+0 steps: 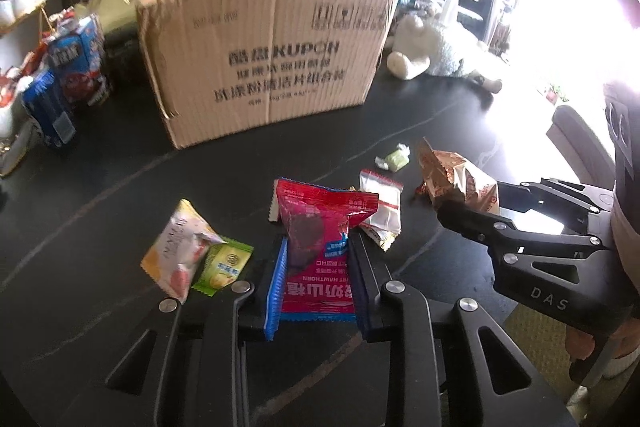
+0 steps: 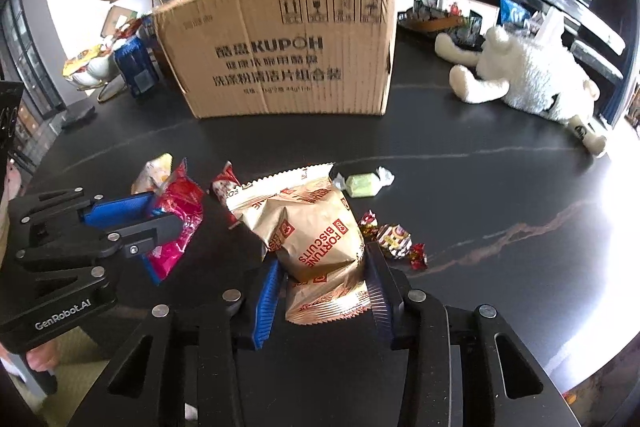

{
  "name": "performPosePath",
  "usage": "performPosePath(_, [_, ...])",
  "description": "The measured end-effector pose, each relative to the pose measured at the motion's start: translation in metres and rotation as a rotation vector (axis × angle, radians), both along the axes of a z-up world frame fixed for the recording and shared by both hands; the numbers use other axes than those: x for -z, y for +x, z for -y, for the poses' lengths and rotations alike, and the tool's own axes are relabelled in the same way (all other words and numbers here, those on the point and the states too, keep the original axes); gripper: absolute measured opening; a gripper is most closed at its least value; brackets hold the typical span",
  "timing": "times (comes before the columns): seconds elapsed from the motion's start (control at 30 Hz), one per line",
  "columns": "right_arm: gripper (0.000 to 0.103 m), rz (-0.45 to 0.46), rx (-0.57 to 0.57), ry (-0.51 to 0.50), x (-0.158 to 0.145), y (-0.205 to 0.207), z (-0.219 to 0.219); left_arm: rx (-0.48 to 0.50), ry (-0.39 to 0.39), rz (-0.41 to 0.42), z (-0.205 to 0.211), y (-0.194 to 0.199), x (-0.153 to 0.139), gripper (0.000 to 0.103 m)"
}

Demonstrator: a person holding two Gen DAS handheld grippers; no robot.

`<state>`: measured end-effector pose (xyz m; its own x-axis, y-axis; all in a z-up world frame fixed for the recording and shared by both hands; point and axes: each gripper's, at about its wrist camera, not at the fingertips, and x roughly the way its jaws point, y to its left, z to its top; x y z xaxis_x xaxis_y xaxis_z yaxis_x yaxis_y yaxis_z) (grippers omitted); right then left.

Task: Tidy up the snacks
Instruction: 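Carry both bags over the box and open both tools to drop them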

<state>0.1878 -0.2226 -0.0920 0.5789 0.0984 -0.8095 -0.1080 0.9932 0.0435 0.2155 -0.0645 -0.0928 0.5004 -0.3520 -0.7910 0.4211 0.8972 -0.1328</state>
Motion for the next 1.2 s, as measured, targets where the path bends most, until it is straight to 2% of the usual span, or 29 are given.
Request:
performPosePath(0.37, [0.041, 0.153, -0.012, -0.046, -0.046, -0.019, -0.017, -0.041, -0.045, 0.088, -0.016, -0.016, -0.044, 0.029])
performPosePath(0.7, [0.041, 0.27, -0.001, -0.029, -0.082, -0.027, -0.024, -0.066, -0.07, 0.184, -0.025, -0.023, -0.083, 0.029])
performPosePath(1.2, [0.041, 0.36, -0.005, 0.02, -0.118, -0.006, -0.032, -0.09, -0.067, 0.298, -0.031, -0.003, -0.13, 0.029])
